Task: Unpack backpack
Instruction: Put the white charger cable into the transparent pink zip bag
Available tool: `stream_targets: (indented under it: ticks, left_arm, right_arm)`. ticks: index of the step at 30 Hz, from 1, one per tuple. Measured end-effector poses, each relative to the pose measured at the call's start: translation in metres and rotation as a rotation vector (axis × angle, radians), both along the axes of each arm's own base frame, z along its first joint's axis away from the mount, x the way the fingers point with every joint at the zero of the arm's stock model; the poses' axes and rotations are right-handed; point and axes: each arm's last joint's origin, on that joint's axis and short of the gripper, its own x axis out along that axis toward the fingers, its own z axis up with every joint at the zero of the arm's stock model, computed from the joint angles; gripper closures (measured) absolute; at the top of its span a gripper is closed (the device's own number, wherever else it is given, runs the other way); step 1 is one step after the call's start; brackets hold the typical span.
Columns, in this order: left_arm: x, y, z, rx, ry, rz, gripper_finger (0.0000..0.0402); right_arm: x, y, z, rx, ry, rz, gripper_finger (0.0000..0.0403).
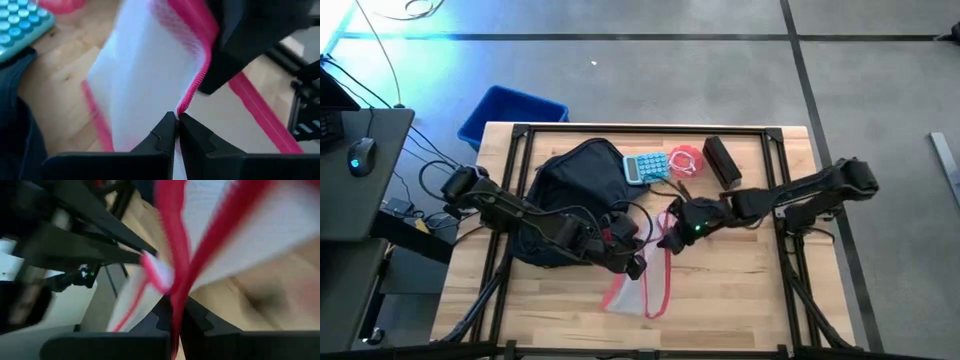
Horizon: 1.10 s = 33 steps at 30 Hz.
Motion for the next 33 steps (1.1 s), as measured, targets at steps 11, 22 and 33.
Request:
stream_targets:
  ticks: [11,22,33]
  left_arm:
    - [-0.003,0.002,0.003,0.067,0.029,0.007,0.0402]
    - [0.008,0.003,-0.017,0.064,0.112,-0.037,0.0402]
    - [0.033,0.023,-0.060,0.050,0.320,-0.277,0.0402]
  right_arm:
    - [-0.008,0.007,-0.048,-0.191,0.221,0.019,0.0403]
    - [-0.027,0.012,-0.101,-0.258,0.346,0.158,0.0391]
    - [-0.065,-0.017,-0.045,-0.341,0.429,0.105,0.0279]
